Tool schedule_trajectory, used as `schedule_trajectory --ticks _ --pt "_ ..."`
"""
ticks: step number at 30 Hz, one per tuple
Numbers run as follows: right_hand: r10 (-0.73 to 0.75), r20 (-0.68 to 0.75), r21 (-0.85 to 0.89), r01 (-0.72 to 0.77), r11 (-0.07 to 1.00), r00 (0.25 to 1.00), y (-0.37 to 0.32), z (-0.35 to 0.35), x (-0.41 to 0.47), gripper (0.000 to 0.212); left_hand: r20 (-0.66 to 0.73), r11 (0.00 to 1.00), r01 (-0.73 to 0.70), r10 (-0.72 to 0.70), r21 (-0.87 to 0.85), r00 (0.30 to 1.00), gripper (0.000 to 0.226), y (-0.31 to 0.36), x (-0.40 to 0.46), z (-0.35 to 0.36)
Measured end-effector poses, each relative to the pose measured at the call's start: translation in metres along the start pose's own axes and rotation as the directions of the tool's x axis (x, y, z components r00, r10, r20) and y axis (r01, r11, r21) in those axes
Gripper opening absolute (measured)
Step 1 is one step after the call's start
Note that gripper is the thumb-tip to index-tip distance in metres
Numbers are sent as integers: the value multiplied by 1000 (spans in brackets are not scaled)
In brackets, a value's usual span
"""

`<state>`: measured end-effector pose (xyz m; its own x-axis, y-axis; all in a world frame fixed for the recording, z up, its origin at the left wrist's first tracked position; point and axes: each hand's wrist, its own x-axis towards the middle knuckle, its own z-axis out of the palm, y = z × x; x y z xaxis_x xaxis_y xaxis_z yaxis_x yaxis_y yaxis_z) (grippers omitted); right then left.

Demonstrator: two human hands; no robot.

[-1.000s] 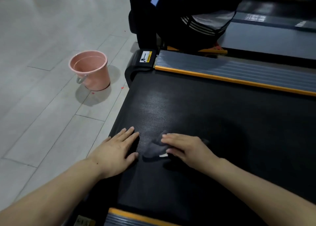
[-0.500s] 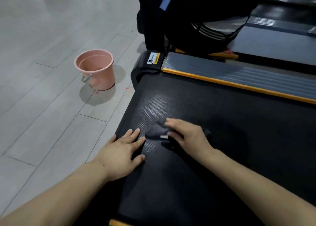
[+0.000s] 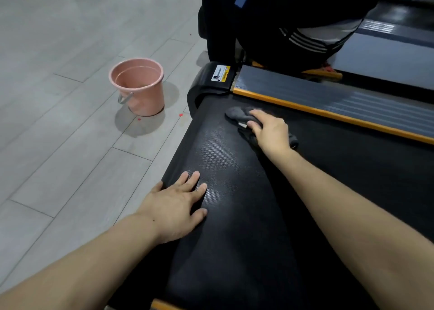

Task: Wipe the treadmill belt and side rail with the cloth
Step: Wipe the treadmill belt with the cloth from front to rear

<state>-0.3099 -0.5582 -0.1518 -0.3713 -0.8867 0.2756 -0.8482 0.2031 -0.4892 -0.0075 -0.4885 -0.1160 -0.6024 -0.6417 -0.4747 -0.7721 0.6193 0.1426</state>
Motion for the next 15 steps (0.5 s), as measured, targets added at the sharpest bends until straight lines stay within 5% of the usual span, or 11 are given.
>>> schedule_trajectory --ticks 5,10,12,15 --pt "-258 82 159 243 957 963 -15 -20 -126 34 -74 1000 3 -3 -5 997 56 -10 -1 -8" --pt "-494 245 238 442 865 834 -18 -44 -196 33 -142 999 6 -1 33 990 56 -19 -13 1" --pt "-432 191 164 405 899 881 -13 -39 -160 32 -125 998 4 4 62 992 61 -23 -21 8" --pt "-83 35 57 81 995 996 -17 -35 -97 31 -102 994 4 7 106 995 63 -29 -34 15"
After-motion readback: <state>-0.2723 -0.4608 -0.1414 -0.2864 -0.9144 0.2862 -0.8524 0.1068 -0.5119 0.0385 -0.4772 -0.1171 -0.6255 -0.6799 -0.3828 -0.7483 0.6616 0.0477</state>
